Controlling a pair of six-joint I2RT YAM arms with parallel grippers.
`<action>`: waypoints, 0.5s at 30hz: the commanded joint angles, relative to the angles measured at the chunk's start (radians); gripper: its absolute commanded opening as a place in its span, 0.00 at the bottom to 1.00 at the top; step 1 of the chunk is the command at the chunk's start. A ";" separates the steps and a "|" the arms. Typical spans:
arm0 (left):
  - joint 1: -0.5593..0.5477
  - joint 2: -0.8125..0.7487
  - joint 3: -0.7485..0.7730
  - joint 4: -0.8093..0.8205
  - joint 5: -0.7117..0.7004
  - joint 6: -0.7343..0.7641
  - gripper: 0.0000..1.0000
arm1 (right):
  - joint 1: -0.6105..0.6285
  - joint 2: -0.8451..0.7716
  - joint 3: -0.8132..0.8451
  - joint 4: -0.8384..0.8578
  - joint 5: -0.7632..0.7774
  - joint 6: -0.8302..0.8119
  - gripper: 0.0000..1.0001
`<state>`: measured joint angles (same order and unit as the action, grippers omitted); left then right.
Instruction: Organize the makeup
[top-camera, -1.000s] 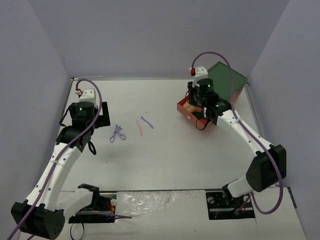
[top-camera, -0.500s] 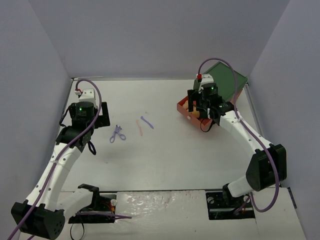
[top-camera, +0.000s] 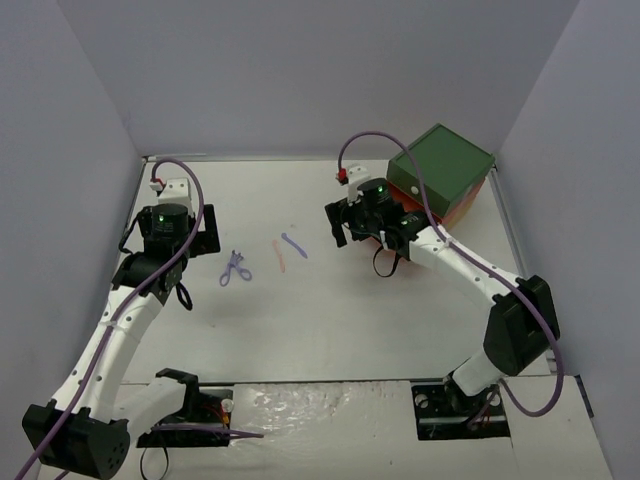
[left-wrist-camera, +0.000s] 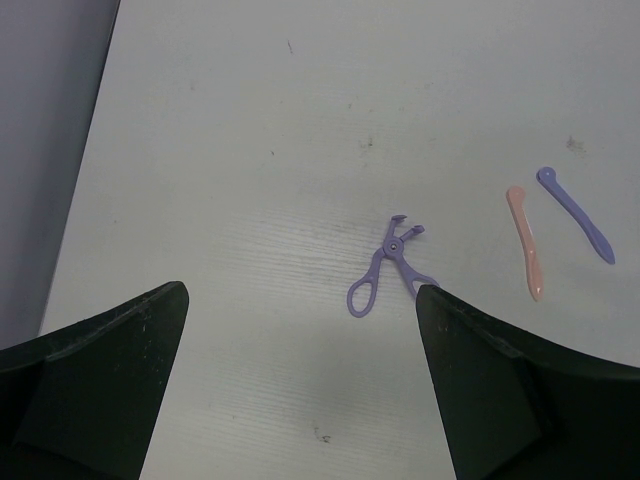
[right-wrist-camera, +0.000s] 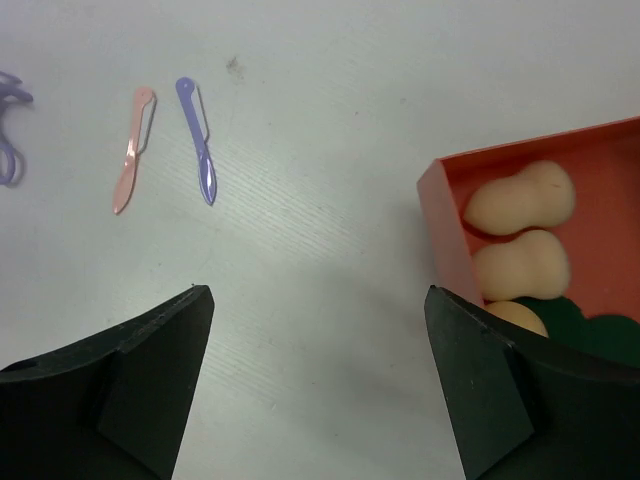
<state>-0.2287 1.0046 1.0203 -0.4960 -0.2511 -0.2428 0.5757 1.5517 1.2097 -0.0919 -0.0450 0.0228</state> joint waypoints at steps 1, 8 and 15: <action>0.005 -0.004 0.021 0.048 -0.010 0.009 0.97 | 0.007 0.093 0.027 0.043 0.014 -0.017 0.85; 0.005 -0.003 0.020 0.050 -0.015 0.013 0.97 | 0.006 0.154 0.038 0.047 0.169 -0.072 0.86; 0.005 0.000 0.019 0.050 -0.018 0.015 0.97 | -0.005 0.156 0.052 0.046 0.324 -0.119 0.87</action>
<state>-0.2287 1.0056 1.0183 -0.4957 -0.2520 -0.2420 0.5831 1.7309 1.2121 -0.0863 0.1378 -0.0495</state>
